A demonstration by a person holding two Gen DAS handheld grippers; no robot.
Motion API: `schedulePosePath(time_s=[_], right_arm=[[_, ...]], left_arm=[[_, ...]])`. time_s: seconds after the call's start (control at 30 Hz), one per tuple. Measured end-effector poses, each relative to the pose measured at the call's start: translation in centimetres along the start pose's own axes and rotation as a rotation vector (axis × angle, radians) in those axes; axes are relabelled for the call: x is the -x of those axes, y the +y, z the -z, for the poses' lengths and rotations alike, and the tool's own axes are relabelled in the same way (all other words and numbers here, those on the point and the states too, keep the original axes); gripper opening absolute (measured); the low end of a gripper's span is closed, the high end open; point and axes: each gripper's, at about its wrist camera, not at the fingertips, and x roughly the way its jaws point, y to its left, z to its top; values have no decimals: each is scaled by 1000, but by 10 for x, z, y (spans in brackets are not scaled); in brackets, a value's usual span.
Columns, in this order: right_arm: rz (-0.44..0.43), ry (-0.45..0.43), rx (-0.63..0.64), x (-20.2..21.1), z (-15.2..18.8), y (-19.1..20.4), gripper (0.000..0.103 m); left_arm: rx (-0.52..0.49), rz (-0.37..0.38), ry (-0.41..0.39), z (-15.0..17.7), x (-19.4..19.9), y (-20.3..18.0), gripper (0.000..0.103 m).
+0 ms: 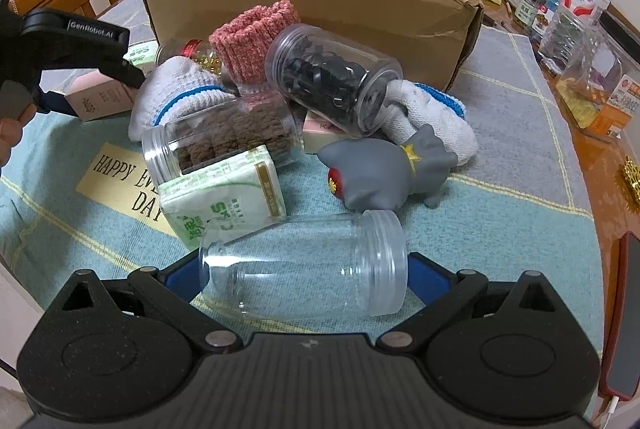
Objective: Organize objects
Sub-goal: 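Grasp the clear plastic jar with the right tool while the left tool lifts the pink box, then lower the pink box and clear jar into the box and open both tools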
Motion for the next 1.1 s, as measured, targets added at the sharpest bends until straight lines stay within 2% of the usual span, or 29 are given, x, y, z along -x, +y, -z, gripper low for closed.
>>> schedulePosePath(time_s=[0.1,0.53,0.87,1.1], right_arm=[[-14,5,4,0,0,-1,93],[-51,16,14,17,-13,-9,93],[-67,-55,20,54,-49,-27,93],[-56,-126,3,65,-85,-33,93]], left_arm=[[-23,-7,-8,0,1,-1,83],[-165,6,-5,-8,24,-6,83],[-351,63,-55,-33,71,-40,83],[-447,123,-118,-59,80,-77,83]])
